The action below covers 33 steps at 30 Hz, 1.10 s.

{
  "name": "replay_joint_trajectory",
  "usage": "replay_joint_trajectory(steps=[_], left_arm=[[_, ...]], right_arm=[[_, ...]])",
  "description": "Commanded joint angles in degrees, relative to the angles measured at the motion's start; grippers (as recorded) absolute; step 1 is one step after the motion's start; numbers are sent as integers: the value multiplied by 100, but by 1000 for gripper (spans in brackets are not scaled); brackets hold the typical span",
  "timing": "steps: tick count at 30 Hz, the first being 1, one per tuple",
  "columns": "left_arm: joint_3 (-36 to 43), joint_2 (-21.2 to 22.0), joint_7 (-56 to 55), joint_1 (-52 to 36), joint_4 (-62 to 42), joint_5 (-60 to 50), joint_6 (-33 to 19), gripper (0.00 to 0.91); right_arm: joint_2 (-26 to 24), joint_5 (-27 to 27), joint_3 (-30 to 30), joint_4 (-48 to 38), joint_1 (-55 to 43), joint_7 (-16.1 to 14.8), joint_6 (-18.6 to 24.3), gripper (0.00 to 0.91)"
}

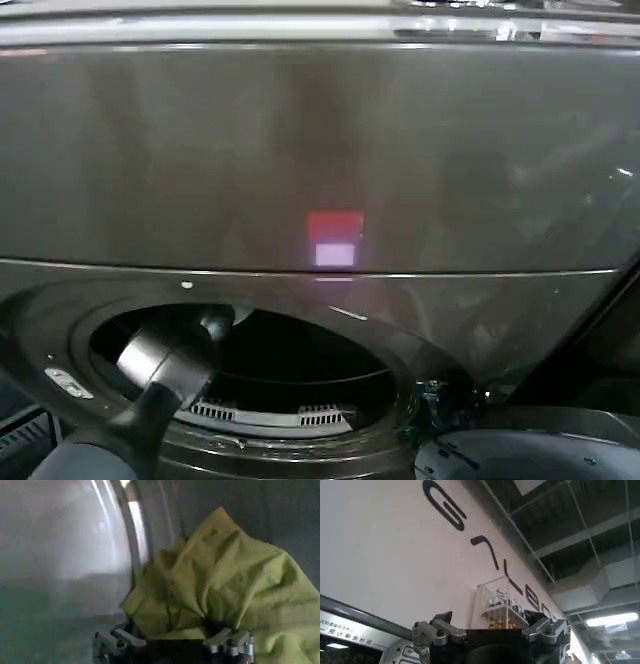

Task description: Grasp the clothes from the dryer.

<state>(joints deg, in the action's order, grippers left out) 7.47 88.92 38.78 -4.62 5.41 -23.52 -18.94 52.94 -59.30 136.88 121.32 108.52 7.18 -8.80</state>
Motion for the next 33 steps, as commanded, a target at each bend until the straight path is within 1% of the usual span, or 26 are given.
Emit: replay_joint_trajectory(steps=[1, 22, 27, 31, 33], left_arm=[[26, -14, 155, 21, -94, -85, -119, 0], [-7, -63, 104, 122, -65, 167, -140, 0], [-238, -73, -50, 146, -53, 283, -101, 0], [-530, -94, -327, 226, 96, 542, -38, 0], [-706, -102, -518, 322, 214, 869, -17, 0]], right_arm=[[-7, -18, 46, -6, 18, 3, 0, 907], [-40, -71, 102, -26, 59, 44, -15, 907], [-107, -194, 186, -15, 77, 137, -212, 907], [-102, -186, 208, -27, 86, 111, -244, 907], [-105, -187, 227, -32, 95, 103, -246, 907]])
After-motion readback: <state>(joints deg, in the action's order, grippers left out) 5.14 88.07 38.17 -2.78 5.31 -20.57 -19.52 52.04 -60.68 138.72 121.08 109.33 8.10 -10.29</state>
